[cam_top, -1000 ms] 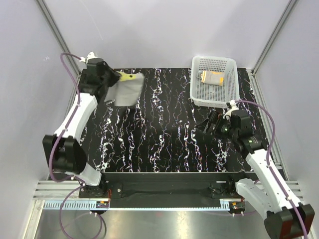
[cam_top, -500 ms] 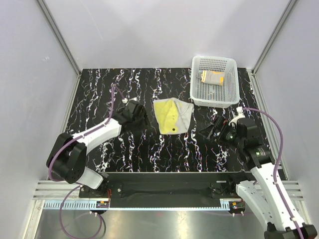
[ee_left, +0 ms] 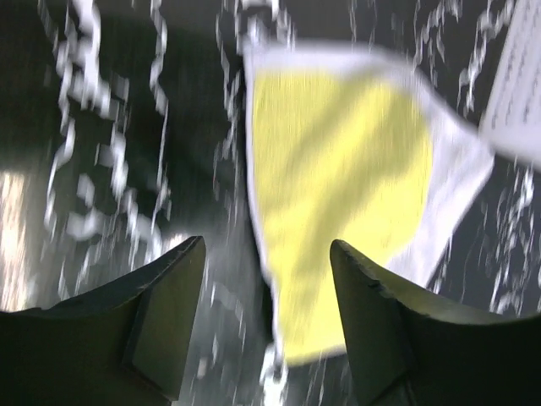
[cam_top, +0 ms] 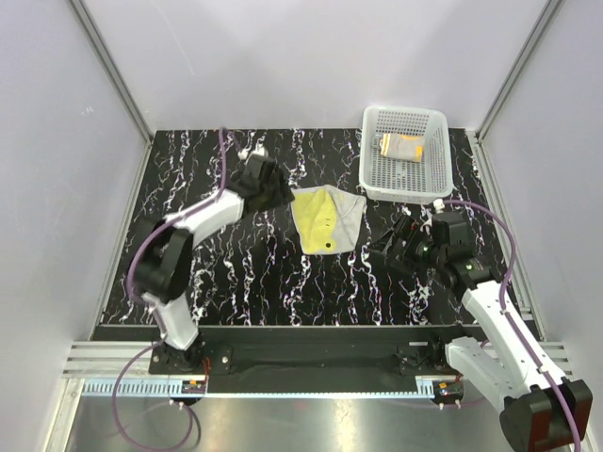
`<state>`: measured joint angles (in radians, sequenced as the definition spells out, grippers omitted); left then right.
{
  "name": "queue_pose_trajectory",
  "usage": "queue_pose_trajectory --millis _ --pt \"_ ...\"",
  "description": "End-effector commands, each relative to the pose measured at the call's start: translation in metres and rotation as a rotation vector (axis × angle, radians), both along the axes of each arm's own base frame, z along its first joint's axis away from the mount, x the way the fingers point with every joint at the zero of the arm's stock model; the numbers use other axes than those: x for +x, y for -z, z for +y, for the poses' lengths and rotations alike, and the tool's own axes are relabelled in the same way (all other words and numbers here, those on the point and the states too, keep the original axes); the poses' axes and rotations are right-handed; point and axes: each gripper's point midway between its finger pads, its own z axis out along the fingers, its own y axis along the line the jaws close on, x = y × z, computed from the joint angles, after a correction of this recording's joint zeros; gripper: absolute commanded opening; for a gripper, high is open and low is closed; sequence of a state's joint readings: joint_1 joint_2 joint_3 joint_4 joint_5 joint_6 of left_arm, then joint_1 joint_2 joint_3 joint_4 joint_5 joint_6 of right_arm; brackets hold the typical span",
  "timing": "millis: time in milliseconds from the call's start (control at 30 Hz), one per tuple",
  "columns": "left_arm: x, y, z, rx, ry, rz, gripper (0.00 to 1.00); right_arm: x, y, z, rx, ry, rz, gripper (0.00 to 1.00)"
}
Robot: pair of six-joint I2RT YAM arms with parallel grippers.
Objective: Roll the towels
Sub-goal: Move the towel to the center of the board, then flatten the towel
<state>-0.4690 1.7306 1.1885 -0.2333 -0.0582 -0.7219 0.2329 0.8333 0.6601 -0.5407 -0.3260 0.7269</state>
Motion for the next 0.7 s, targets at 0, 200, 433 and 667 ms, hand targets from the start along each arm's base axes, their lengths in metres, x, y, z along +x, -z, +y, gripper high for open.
queue_pose_trajectory --millis 0,200,433,667 --pt "0.052 0.009 -0.010 -0.043 0.040 -0.031 0.65 0.008 -0.013 0.011 0.047 -0.025 -0.055 1.00" --pt "0.100 0.025 -0.021 -0.061 0.053 0.034 0.62 0.011 -0.014 0.012 0.041 -0.039 -0.062 1.00" --pt "0.102 0.047 -0.033 -0.100 0.058 0.104 0.61 0.019 -0.019 0.014 0.041 -0.042 -0.066 1.00" --pt "0.089 0.068 -0.033 -0.127 0.069 0.137 0.52 0.022 -0.020 0.012 0.028 -0.028 -0.067 1.00"
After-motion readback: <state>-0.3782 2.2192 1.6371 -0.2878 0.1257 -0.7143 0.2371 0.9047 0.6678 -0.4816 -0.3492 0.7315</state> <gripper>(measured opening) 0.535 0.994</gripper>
